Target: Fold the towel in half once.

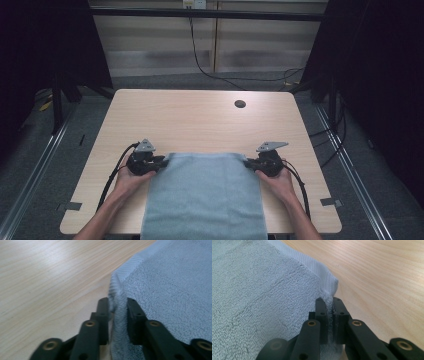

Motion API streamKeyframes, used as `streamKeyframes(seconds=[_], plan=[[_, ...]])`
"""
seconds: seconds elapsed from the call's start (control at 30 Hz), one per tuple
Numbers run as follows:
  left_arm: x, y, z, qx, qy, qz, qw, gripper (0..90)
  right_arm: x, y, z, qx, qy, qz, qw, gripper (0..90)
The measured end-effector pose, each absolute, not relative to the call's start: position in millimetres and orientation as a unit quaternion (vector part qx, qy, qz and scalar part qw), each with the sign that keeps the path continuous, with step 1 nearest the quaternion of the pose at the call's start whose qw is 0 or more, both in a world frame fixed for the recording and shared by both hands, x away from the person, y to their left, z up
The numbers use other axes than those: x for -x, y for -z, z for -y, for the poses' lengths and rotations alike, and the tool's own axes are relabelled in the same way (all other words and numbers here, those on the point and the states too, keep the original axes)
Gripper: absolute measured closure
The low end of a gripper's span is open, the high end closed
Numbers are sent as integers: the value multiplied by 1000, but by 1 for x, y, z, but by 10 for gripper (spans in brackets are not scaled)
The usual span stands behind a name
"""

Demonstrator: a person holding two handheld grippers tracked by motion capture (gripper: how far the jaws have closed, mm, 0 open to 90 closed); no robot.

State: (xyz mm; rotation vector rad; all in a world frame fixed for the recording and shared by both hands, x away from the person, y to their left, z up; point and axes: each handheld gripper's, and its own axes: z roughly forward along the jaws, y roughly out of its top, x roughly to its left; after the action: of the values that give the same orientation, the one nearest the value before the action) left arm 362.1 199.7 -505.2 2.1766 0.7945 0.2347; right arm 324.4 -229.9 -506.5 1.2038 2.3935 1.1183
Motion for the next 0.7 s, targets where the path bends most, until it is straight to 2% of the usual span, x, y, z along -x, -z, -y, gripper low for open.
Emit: streamKeyframes(seconds=[0.07,0.13,0.3,0.57,0.7], plan=[[-362,506,-200,-855,-87,-320,400,797,-325,507,231,-415,-387,-816,109,857],[-365,507,-205,-846,-59,-332,414,807,-325,507,232,-419,-390,-814,100,858],[-368,499,-219,-819,-41,-352,451,817,-330,498,239,-429,-427,-791,89,860],[-375,464,-224,-794,-49,-349,495,818,-337,466,243,-421,-472,-768,101,863],[-383,440,-224,-782,-61,-345,515,818,-347,434,246,-421,-493,-751,124,861]])
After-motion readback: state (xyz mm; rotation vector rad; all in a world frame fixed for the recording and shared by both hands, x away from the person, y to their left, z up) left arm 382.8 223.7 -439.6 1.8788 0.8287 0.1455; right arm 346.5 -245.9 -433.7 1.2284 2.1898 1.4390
